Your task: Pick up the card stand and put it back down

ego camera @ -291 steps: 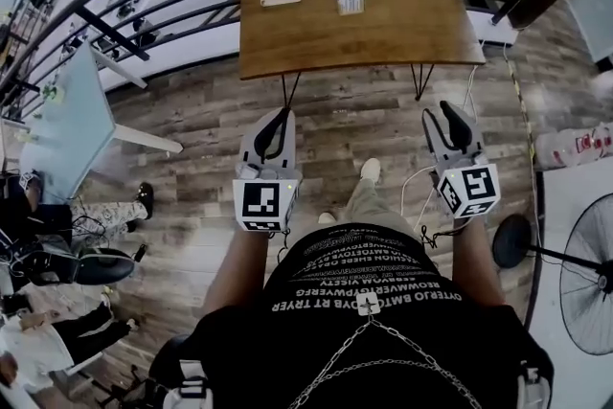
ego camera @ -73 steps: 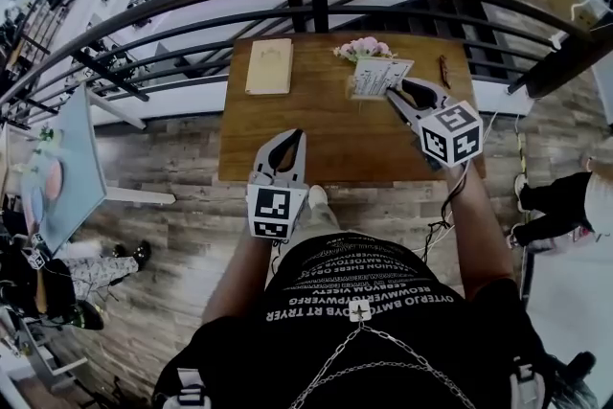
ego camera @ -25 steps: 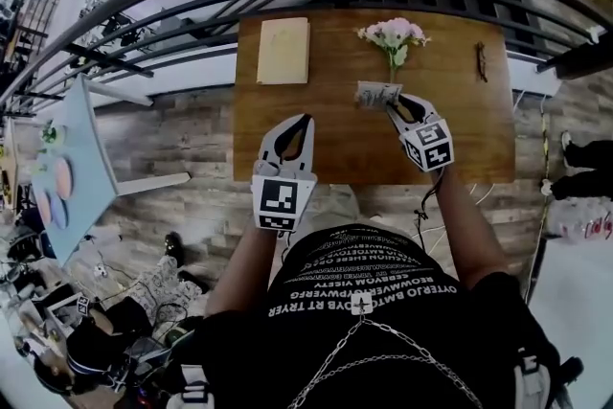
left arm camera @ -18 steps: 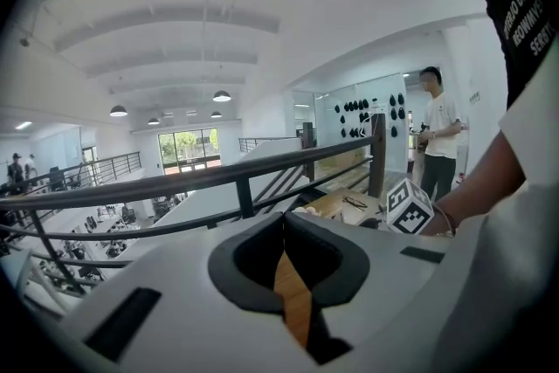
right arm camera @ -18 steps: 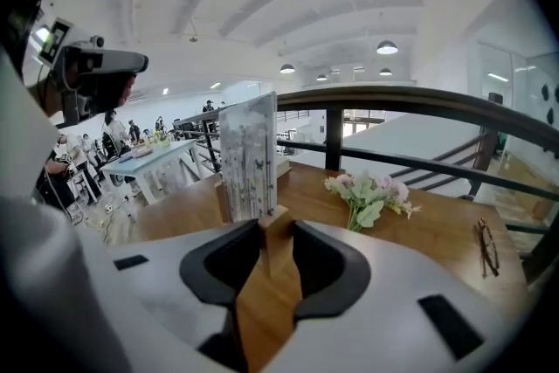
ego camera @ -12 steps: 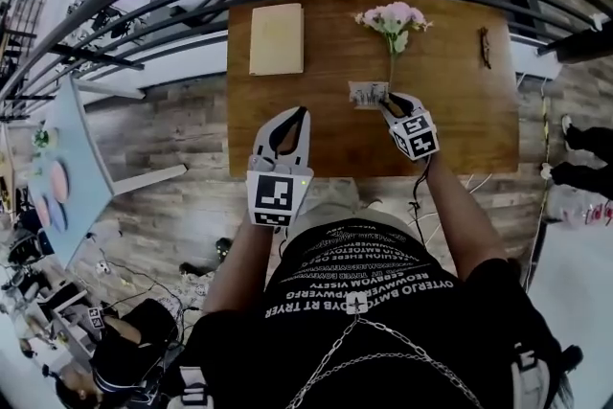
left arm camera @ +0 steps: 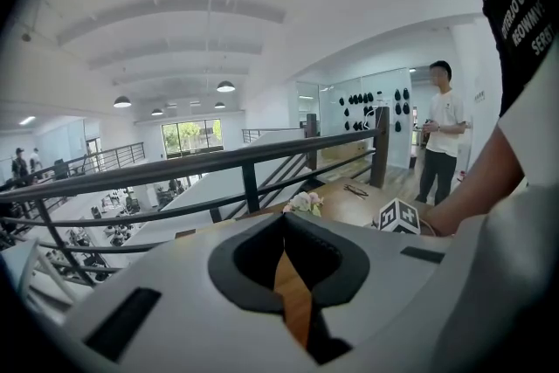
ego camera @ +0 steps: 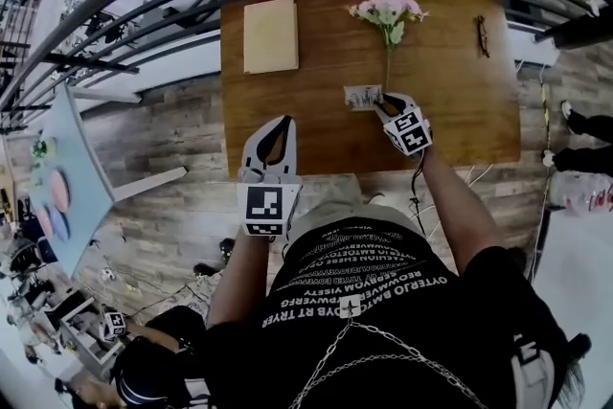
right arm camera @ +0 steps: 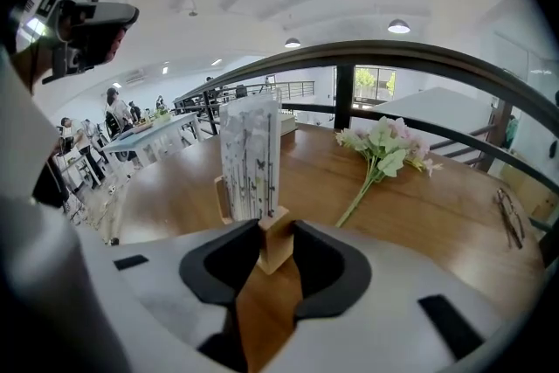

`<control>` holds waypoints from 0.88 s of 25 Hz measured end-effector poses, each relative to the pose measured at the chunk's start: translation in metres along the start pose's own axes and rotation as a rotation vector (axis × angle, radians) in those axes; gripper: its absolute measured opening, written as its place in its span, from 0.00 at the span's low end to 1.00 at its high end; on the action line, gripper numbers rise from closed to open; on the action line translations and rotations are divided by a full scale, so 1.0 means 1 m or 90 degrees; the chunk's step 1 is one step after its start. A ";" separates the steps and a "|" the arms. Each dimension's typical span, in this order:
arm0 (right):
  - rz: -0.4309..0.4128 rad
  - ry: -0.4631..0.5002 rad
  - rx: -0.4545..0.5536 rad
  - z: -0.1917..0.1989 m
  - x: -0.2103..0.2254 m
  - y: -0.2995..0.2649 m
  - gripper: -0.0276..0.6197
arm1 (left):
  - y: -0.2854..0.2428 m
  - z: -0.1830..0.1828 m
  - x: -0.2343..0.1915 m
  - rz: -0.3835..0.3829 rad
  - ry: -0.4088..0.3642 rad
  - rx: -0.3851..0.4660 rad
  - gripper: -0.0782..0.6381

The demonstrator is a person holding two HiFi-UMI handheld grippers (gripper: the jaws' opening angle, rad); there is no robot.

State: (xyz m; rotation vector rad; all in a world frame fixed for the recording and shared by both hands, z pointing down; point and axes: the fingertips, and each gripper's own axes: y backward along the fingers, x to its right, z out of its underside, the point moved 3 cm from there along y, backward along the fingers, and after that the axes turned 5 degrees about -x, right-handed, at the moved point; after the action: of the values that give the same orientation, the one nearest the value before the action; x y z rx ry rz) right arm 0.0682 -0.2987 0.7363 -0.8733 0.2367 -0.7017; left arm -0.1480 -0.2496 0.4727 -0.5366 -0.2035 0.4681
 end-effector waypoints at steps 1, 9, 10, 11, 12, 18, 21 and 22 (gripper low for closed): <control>0.002 0.002 -0.002 0.002 0.000 -0.001 0.24 | 0.000 0.001 0.001 -0.001 -0.001 -0.001 0.15; 0.009 0.030 -0.009 0.015 0.002 -0.009 0.25 | 0.012 0.009 0.016 0.004 -0.003 0.000 0.15; 0.013 0.029 -0.007 0.014 0.002 -0.006 0.26 | 0.015 0.010 0.019 0.002 -0.003 0.002 0.15; 0.019 0.026 0.000 0.013 0.002 -0.002 0.28 | 0.019 0.010 0.021 -0.001 -0.003 0.005 0.15; 0.025 0.021 0.010 0.011 0.003 0.004 0.29 | 0.023 0.009 0.022 -0.004 -0.003 0.007 0.15; 0.070 -0.006 0.088 -0.001 0.012 0.062 0.20 | 0.047 0.010 0.035 -0.026 0.001 0.027 0.15; 0.092 0.003 0.148 -0.020 0.010 0.100 0.08 | 0.059 0.010 0.040 -0.040 -0.005 0.041 0.15; 0.100 0.007 0.158 -0.024 0.010 0.114 0.07 | 0.062 0.009 0.043 -0.045 -0.004 0.048 0.15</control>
State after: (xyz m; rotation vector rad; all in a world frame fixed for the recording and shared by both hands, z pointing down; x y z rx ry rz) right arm 0.1173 -0.2699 0.6348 -0.6070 0.2196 -0.5753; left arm -0.1366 -0.1779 0.4502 -0.4535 -0.2095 0.4063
